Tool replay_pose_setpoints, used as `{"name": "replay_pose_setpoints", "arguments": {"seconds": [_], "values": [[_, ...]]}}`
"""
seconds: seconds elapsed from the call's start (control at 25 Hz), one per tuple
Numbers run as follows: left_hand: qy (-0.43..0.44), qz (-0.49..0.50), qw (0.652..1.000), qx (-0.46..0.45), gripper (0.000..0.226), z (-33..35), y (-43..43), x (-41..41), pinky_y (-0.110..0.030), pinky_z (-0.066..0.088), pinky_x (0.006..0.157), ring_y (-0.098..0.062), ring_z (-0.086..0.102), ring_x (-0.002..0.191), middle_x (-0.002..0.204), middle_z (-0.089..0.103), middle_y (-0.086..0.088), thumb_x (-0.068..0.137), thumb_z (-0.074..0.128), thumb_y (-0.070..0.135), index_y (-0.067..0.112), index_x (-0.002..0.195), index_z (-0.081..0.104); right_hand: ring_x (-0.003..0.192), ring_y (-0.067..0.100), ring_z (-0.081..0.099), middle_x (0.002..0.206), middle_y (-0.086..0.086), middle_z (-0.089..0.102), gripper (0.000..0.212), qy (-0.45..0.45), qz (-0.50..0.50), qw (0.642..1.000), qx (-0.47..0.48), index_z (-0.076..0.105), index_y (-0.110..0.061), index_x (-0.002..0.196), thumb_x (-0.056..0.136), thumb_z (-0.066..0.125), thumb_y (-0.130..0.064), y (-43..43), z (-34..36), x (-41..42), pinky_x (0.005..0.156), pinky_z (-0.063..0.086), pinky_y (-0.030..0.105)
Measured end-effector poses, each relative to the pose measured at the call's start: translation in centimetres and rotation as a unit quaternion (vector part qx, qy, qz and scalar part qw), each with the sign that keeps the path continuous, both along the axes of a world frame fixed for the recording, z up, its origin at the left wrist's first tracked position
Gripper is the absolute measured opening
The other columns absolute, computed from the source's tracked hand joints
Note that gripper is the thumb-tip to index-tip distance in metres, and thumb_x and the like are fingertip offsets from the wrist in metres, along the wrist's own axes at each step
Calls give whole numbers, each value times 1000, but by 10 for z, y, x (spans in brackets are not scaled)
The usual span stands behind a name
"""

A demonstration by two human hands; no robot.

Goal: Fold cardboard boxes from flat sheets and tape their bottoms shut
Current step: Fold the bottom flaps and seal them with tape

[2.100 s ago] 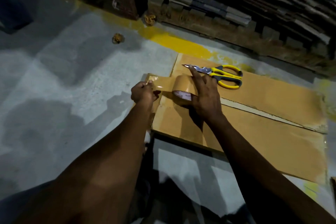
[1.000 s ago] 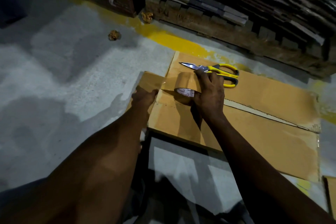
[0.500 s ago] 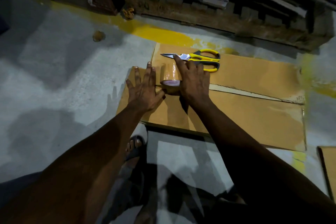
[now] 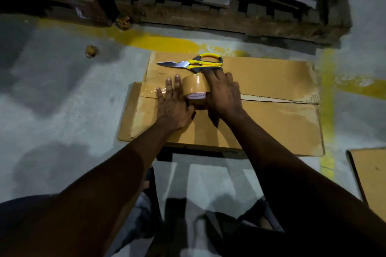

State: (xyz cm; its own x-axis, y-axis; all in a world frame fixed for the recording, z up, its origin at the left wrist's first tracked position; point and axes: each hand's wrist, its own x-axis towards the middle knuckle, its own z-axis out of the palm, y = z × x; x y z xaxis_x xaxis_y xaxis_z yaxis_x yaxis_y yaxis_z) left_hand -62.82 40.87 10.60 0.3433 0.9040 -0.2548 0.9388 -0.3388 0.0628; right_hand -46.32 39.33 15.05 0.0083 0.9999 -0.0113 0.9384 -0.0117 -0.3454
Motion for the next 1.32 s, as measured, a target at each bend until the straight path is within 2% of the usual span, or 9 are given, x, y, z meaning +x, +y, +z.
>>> {"name": "replay_pose_setpoints", "arguments": {"seconds": [0.12, 0.28, 0.48, 0.6, 0.76, 1.0, 1.16, 1.24, 1.32], "values": [[11, -12, 1000, 1, 70, -3, -2, 4, -60, -3, 116, -37, -18, 145, 158, -25, -12, 96, 31, 51, 34, 152, -8, 124, 34, 41, 136, 8, 43, 88, -7, 4, 1000, -3, 31, -33, 147, 73, 77, -49, 3, -2, -8, 91, 44, 48], [27, -20, 999, -6, 73, -6, 0, 1, -60, -3, 116, -37, -21, 144, 158, -22, -14, 95, 30, 55, 33, 152, -11, 123, 36, 40, 134, 11, 43, 83, 23, 11, 1000, -14, 31, -34, 148, 77, 65, -60, 4, 7, -12, 92, 39, 48], [10, 1, 1000, -7, 88, -12, 0, -3, -55, -3, 118, -32, -19, 146, 158, -24, -9, 94, 33, 57, 11, 152, -15, 108, 35, 46, 125, 11, 52, 79, -62, -43, 994, 78, 41, -28, 141, 76, 57, -71, -26, -1, 53, 86, 35, 45], [26, 11, 1000, 1, 89, -9, -4, 6, -56, -2, 117, -36, -17, 146, 158, -24, -12, 94, 34, 55, 7, 151, -14, 110, 36, 47, 128, 12, 54, 72, -57, -54, 991, 104, 46, -20, 138, 79, 61, -58, -51, -12, 99, 88, 36, 45], [26, -35, 999, 10, 85, -9, -18, 49, -59, -1, 116, -39, -16, 145, 158, -22, -13, 94, 33, 52, 8, 152, -11, 112, 32, 45, 131, 9, 52, 64, 64, -80, 992, 78, 42, -22, 144, 84, 64, -28, -44, -16, 89, 89, 43, 49], [-11, -15, 1000, -2, 77, -11, -32, 90, -58, -7, 115, -37, -17, 146, 159, -21, -11, 93, 33, 52, 29, 152, -9, 109, 31, 45, 127, 8, 50, 78, 38, -57, 997, 43, 31, -31, 150, 82, 69, -37, -37, -16, 80, 86, 42, 45], [-3, -19, 1000, -15, 76, -11, -29, 87, -59, -3, 116, -37, -20, 145, 160, -18, -12, 94, 31, 53, 25, 153, -9, 111, 32, 46, 129, 8, 48, 75, 9, -51, 998, 23, 32, -29, 149, 83, 68, -35, -33, -12, 70, 86, 40, 45], [6, -18, 1000, -19, 83, -11, -29, 87, -58, -3, 116, -37, -19, 145, 159, -22, -11, 94, 31, 57, 15, 153, -10, 113, 31, 45, 130, 6, 49, 77, -2, -68, 997, 35, 37, -29, 145, 78, 68, -50, -40, -9, 93, 87, 36, 43], [16, -15, 1000, -16, 89, -11, -28, 88, -57, -1, 116, -37, -17, 146, 159, -21, -12, 93, 32, 59, 8, 152, -10, 112, 31, 45, 128, 5, 51, 75, -3, -144, 986, 79, 44, -28, 137, 73, 62, -62, -57, -10, 133, 87, 31, 41]]}}
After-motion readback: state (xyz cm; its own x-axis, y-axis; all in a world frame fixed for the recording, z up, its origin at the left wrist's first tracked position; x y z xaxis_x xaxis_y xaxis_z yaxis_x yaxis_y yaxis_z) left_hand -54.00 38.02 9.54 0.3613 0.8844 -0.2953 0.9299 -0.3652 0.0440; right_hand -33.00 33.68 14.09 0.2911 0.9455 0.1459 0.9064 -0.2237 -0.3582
